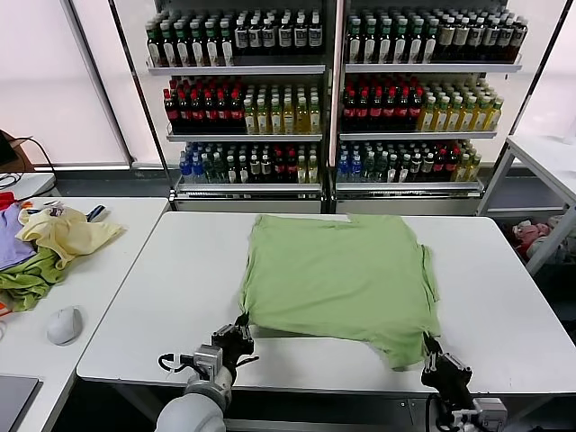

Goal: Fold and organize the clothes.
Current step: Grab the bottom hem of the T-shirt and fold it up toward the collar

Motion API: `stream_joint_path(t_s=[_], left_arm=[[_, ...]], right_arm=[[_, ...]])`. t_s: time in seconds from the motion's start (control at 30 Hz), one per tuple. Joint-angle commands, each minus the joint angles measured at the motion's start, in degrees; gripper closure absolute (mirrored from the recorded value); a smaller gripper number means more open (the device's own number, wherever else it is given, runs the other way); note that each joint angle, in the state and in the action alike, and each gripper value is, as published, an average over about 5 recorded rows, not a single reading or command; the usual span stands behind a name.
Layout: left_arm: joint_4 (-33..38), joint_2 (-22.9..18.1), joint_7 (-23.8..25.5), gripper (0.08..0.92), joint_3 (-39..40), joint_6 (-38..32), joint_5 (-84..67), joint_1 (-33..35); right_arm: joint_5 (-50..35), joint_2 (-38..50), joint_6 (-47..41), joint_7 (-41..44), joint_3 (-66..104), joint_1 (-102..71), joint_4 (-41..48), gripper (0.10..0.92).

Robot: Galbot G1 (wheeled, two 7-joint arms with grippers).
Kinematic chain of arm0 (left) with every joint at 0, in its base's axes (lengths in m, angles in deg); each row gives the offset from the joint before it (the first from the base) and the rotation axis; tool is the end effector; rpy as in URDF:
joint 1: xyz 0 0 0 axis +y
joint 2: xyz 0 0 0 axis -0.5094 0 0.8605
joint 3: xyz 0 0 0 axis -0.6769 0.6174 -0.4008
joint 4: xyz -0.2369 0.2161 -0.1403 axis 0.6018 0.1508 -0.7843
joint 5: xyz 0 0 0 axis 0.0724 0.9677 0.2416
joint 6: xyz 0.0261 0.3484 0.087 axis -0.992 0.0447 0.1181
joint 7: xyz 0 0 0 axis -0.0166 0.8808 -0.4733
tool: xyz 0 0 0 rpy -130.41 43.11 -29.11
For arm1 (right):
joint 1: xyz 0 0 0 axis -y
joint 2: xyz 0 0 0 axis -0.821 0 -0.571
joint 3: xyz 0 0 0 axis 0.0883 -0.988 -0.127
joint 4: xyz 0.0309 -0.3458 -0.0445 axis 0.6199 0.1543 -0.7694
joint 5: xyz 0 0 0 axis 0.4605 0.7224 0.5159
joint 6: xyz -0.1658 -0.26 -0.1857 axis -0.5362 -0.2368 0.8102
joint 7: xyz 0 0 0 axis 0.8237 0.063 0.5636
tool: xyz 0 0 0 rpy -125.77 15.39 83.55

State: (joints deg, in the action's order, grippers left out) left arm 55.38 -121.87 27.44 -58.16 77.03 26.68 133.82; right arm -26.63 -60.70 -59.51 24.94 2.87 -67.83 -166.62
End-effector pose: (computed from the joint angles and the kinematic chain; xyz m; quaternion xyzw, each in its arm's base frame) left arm 0.2409 -0.0447 -0.2678 -0.0884 -0.9774 -0.0217 0.1908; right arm 0.1792 -0.0847 -0.2666 0.0062 -0.9940 0.0218 0.1070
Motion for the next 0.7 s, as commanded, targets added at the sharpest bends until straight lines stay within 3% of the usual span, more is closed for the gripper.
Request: stream_joint_path(t_s=[0.03, 0.43, 0.7], left_arm=[[1.4, 1.1, 0.1, 0.911, -0.6, -1.6, -2.8, -3.1], [-17.3, -0.5, -0.2, 0.911, 5.3, -3.0, -3.0, -18.7], [-26.2, -1.7, -0.3, 0.911, 8.5, -3.2, -1.0, -24.8]], right_arm=[[-2.1, 1.7, 1.5, 0.9, 1.2, 4.5, 0.8, 0.904], [-3.1, 6.8, 0.5, -0.2, -5.5, 25.6, 19.7, 0.904], [-1.9, 7.2, -0.4, 0.2, -11.3, 34.5, 28.1, 0.904]])
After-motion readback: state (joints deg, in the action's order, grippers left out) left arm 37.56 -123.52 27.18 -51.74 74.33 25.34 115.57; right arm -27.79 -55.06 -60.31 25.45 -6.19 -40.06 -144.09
